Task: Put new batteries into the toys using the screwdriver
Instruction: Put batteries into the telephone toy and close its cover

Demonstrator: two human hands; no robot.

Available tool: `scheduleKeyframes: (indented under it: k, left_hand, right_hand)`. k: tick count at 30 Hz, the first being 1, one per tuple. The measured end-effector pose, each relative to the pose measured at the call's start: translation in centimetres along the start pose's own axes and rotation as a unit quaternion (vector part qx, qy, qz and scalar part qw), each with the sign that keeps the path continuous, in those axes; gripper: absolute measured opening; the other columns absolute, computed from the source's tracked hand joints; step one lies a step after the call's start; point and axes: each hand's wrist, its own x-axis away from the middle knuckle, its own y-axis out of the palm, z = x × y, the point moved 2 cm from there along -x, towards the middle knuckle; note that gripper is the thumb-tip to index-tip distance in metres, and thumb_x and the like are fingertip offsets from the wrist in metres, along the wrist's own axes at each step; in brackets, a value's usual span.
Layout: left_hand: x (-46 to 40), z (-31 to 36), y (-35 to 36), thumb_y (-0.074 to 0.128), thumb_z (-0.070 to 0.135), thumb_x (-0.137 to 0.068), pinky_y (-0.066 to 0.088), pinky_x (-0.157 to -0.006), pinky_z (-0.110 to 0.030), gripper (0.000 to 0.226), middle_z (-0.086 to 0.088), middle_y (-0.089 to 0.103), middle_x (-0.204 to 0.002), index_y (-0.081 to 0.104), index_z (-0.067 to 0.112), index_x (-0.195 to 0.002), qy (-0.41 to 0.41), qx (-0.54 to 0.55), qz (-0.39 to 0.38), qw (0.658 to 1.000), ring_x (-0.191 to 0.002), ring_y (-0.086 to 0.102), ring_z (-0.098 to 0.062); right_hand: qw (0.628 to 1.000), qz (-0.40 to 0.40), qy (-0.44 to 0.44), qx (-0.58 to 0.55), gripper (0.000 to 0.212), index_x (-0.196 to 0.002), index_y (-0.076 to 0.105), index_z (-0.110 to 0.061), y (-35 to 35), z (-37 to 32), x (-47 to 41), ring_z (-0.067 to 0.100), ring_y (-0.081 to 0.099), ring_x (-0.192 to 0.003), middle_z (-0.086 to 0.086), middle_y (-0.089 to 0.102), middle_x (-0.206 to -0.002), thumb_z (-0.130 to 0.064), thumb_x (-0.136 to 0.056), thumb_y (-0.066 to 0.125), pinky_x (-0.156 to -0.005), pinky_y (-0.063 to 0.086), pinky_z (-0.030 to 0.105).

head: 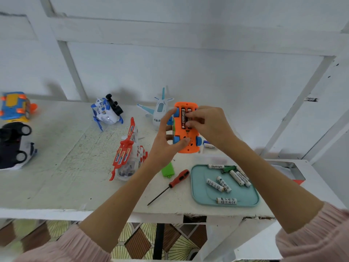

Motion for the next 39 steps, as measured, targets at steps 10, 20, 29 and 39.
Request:
scheduleKeyframes:
  k: [10, 20, 29, 39]
  left_hand:
    - [-0.9, 2.9, -6.8, 0.069, 0.014, -0.08, 0.057, -0.081, -0.034, 0.073, 0.002, 0.054, -0.125, 0.029, 0.042, -0.135, 0.056, -0.014, 0.11, 0.992, -0.104, 0.062, -0.006]
    - [1.0, 3.4, -8.9, 0.068, 0.015, -0.079, 0.056, -0.085, -0.044, 0.071, -0.004, 0.049, -0.134, 0.03, 0.046, -0.131, 0.058, -0.021, 0.15, 0.987, -0.112, 0.058, -0.015]
    - [1.7, 3.2, -9.1, 0.067, 0.02, -0.078, 0.057, -0.084, -0.04, 0.069, -0.003, 0.049, -0.133, 0.031, 0.053, -0.126, 0.051, -0.032, 0.163, 0.985, -0.11, 0.058, -0.013]
    - [0.7, 2.0, -8.4, 0.07, 0.008, -0.082, 0.053, -0.075, -0.018, 0.072, 0.018, 0.05, -0.122, 0.03, 0.041, -0.132, 0.048, -0.001, 0.145, 0.988, -0.103, 0.06, 0.004]
  right_hand:
    - [0.989, -0.105, 0.073, -0.073, 0.014, -0.094, 0.068, -0.007, 6.2, 0.3, 4.6, 0.011, 0.054, -0.062, 0.005, 0.065, -0.078, -0.01, -0.08, 0.07, -0.07, 0.046, 0.023]
    - [0.945, -0.298, 0.134, 0.017, 0.036, -0.111, 0.061, -0.011, 12.1, 0.7, 5.4, 0.015, 0.045, -0.084, 0.006, 0.05, -0.103, -0.026, -0.08, 0.071, -0.071, 0.035, 0.023]
    - [0.939, -0.293, 0.175, -0.045, 0.039, -0.109, 0.063, -0.014, 12.8, 0.5, 5.3, 0.014, 0.046, -0.084, 0.002, 0.051, -0.095, -0.017, -0.073, 0.077, -0.064, 0.035, 0.018]
    - [0.916, -0.064, 0.2, -0.343, 0.031, -0.1, 0.065, -0.013, 4.3, 1.2, 2.5, 0.008, 0.049, -0.068, -0.002, 0.058, -0.078, 0.008, -0.076, 0.066, -0.061, 0.045, 0.013]
